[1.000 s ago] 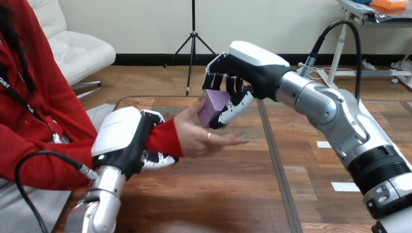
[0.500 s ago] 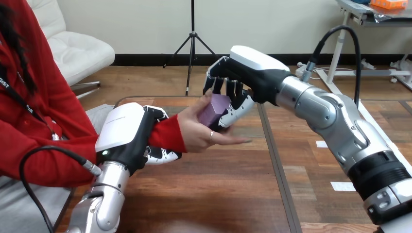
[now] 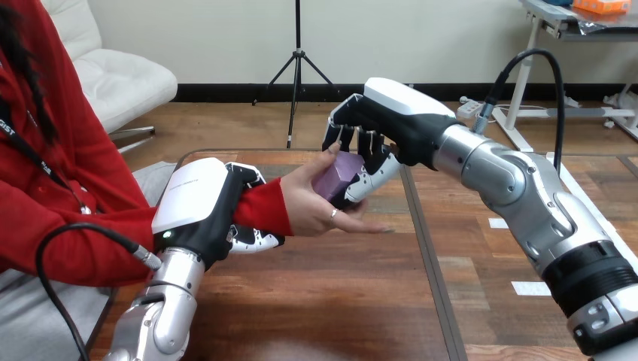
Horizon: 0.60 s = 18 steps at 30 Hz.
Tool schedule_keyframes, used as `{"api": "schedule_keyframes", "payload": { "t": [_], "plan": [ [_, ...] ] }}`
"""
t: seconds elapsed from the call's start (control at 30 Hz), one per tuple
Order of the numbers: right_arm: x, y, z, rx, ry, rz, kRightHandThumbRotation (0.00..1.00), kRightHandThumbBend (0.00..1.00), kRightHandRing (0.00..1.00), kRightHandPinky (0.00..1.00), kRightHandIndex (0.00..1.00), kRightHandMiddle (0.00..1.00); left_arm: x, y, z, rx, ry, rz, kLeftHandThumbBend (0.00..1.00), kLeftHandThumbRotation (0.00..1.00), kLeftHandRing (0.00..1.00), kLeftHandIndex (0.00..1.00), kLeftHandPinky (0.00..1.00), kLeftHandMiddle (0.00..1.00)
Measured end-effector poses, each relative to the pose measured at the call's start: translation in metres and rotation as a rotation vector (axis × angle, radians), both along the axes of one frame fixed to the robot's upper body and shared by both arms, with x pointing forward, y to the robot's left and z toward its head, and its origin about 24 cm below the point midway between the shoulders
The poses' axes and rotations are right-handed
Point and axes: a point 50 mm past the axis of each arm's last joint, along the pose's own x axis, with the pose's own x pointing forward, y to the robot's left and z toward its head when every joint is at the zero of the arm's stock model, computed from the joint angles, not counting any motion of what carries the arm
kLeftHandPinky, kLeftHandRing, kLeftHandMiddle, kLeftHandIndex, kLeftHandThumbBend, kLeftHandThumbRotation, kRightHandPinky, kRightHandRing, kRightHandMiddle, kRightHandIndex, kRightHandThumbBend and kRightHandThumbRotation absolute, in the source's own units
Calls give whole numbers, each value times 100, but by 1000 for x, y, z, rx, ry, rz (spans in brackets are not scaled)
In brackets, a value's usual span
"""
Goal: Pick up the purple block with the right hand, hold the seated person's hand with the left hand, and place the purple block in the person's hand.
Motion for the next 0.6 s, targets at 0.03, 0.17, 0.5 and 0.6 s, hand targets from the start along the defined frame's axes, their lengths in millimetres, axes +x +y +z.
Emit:
{"api": "schedule_keyframes", "payload": {
  "t": [0.03, 0.17, 0.5, 0.6],
  "plan": [
    [0, 0, 0, 0, 1, -2, 0, 65, 35, 29, 45, 43, 0, 0, 0, 0, 0, 0, 62, 0, 35, 41, 31, 41],
    [0, -1, -1, 0, 6, -7, 0, 65, 35, 29, 45, 42, 1, -1, 0, 3, 1, -4, 62, 0, 35, 41, 31, 41],
    [-1, -3, -2, 2, 8, -18, 0, 65, 35, 29, 45, 42, 3, -3, 2, 5, -3, -11, 64, 0, 34, 40, 30, 39],
    [-1, -3, -2, 3, 8, -20, 0, 65, 35, 29, 46, 43, 3, -3, 2, 5, -4, -12, 64, 0, 34, 39, 30, 39]
  ]
}}
